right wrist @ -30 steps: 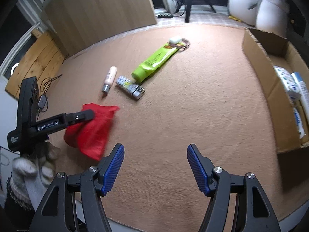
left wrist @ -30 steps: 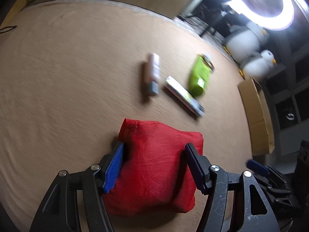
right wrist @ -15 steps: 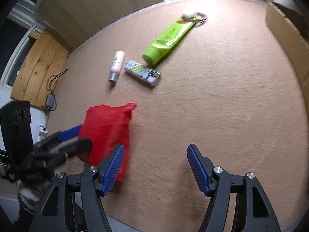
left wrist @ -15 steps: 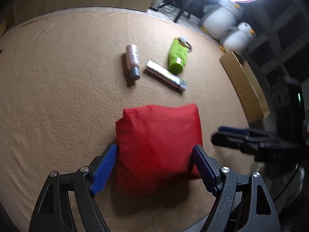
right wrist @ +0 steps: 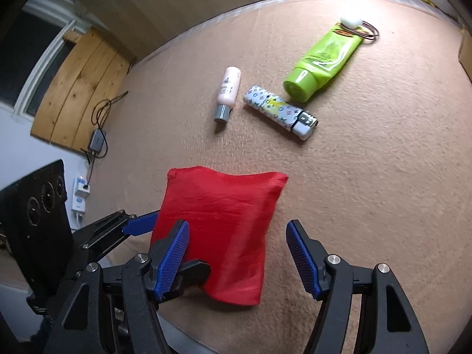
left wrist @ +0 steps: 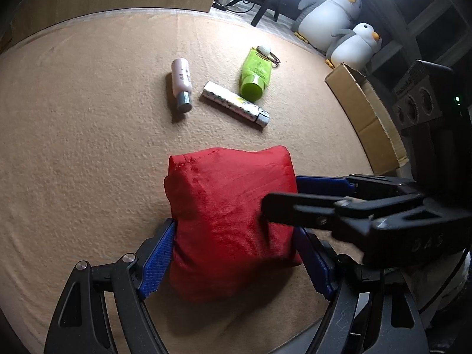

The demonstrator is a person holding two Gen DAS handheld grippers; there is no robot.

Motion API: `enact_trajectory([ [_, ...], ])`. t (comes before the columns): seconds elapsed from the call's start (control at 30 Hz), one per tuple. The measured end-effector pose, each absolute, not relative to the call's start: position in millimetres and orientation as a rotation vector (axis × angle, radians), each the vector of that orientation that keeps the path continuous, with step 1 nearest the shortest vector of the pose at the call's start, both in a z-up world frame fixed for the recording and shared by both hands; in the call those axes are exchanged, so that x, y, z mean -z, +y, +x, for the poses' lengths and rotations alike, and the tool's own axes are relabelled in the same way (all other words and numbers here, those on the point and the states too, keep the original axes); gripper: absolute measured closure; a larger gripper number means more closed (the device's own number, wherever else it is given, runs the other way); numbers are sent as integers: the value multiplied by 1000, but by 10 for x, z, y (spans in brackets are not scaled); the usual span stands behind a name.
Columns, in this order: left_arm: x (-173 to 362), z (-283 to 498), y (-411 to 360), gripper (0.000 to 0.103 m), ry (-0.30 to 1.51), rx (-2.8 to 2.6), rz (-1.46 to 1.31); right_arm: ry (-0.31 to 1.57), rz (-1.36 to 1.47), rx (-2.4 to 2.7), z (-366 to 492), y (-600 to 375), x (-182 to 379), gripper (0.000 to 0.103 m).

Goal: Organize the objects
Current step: 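Grasp the red pouch with the right gripper while the left gripper holds it, then carry the red pouch into the box and release it, right gripper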

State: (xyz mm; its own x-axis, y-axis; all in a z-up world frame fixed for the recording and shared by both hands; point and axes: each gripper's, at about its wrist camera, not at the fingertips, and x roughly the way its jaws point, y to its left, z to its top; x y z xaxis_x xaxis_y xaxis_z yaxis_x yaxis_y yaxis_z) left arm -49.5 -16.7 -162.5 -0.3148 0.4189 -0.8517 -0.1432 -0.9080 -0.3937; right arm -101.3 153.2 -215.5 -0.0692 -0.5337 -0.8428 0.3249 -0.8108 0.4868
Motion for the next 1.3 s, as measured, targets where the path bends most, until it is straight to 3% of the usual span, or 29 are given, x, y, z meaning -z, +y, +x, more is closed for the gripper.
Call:
enact_trajectory([
  [0.57,1423,-714,510,26,-287,-2234,-1494,-286,1598,1972,-936,1863,1937,41],
  [1.3,754,-1829,2411,28,-153,-2195,-1254,-374,1455,2282,-1762,3631,1157,41],
])
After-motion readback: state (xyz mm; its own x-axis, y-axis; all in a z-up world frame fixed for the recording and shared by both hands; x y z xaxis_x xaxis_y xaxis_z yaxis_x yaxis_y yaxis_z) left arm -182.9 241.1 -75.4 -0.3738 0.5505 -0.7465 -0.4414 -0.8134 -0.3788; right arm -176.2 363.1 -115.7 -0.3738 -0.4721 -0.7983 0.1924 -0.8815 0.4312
